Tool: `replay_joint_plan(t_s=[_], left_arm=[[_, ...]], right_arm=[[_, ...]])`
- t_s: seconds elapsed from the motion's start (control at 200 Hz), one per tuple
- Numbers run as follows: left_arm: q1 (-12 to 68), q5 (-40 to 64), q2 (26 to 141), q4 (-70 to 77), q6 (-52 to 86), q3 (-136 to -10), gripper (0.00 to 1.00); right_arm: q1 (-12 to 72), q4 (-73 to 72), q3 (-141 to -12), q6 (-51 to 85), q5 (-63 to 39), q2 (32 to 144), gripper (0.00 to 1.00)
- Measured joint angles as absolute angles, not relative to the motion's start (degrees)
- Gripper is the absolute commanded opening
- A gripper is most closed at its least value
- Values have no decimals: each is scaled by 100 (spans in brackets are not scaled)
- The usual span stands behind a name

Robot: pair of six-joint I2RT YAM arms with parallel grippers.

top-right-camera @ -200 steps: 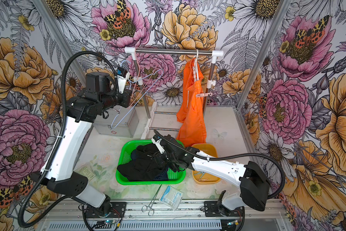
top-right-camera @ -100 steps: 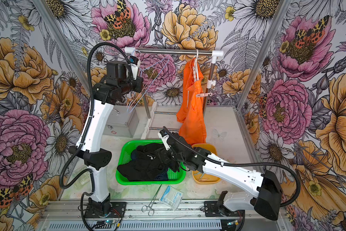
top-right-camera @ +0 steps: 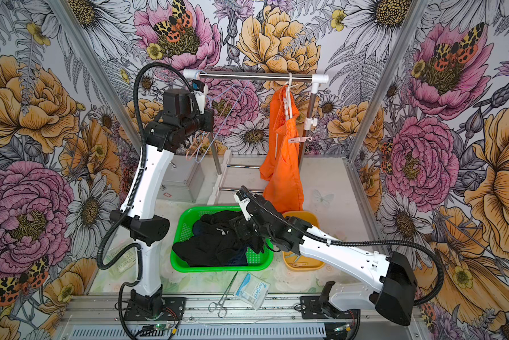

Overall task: Remove the clothespins securing shorts to the hanger
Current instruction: Place the hanger on the clothesline.

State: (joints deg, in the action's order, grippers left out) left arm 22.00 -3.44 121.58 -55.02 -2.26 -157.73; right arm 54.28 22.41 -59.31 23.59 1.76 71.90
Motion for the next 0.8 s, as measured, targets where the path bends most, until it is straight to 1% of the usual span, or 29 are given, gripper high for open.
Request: replay_joint_plan(t_s=[0.5,0.8], left_arm=[[2165,-342,12182,-4980,-137,-15773,0],[2080,-231,12523,-4783,-137,-15823,0]], right_arm=[[5428,2088,-5819,2502,172,7166,59],[5428,2014,-5780,2606,169,7168,57]])
